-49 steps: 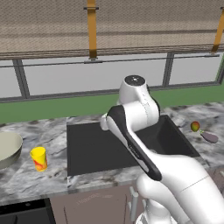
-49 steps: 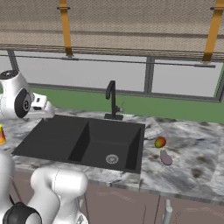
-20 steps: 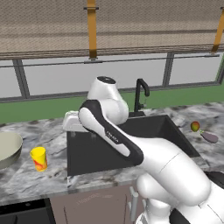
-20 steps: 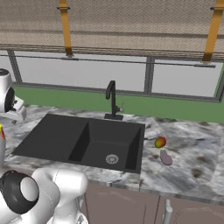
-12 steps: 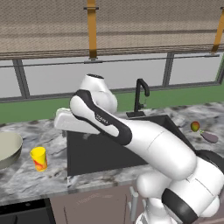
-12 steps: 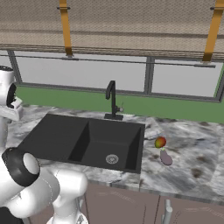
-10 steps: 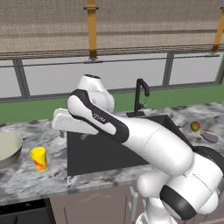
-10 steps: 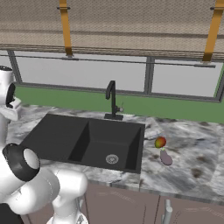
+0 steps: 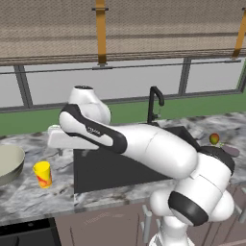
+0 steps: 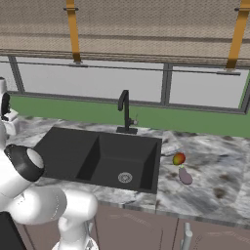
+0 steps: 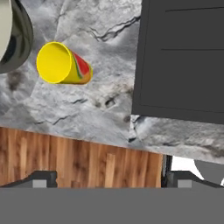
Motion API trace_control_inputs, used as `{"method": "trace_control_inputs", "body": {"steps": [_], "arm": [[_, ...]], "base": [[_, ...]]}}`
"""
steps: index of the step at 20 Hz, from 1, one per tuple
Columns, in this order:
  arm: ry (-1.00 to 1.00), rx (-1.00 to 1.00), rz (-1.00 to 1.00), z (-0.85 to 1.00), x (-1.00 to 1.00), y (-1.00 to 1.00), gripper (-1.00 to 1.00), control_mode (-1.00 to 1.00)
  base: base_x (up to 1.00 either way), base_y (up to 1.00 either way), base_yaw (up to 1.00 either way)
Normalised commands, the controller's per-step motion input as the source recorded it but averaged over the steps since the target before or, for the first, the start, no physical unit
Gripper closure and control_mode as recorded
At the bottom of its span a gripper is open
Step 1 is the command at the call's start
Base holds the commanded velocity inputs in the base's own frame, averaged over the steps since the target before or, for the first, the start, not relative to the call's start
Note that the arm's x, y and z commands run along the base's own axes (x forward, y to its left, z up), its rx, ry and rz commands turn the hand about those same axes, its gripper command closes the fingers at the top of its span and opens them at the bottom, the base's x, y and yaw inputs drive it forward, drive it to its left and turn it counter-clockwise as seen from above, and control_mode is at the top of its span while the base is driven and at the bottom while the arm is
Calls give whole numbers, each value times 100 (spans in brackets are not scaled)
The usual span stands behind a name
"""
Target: Remove the mango and eggplant from the sink. Then move the bowl and cup from the counter to the sink for washing.
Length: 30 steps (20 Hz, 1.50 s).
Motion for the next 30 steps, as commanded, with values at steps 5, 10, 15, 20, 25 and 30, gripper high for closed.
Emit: {"method": "trace_control_inputs", "body": {"steps": [5, 10, 15, 20, 25, 30], "arm": [[0, -8, -2, -14, 10, 13, -100, -100], [0, -1, -2, -13, 12, 14, -100, -100], [0, 0, -2, -12, 14, 10, -100, -100], [0, -4, -3, -13, 14, 14, -100, -100], [0, -6, -4, -16, 13, 19, -100, -100], [0, -9, -2, -12, 14, 20, -100, -100]], "base": [[0, 0, 0], [0, 0, 0], [0, 0, 0], [0, 0, 0], [0, 0, 0], [0, 0, 0]]}}
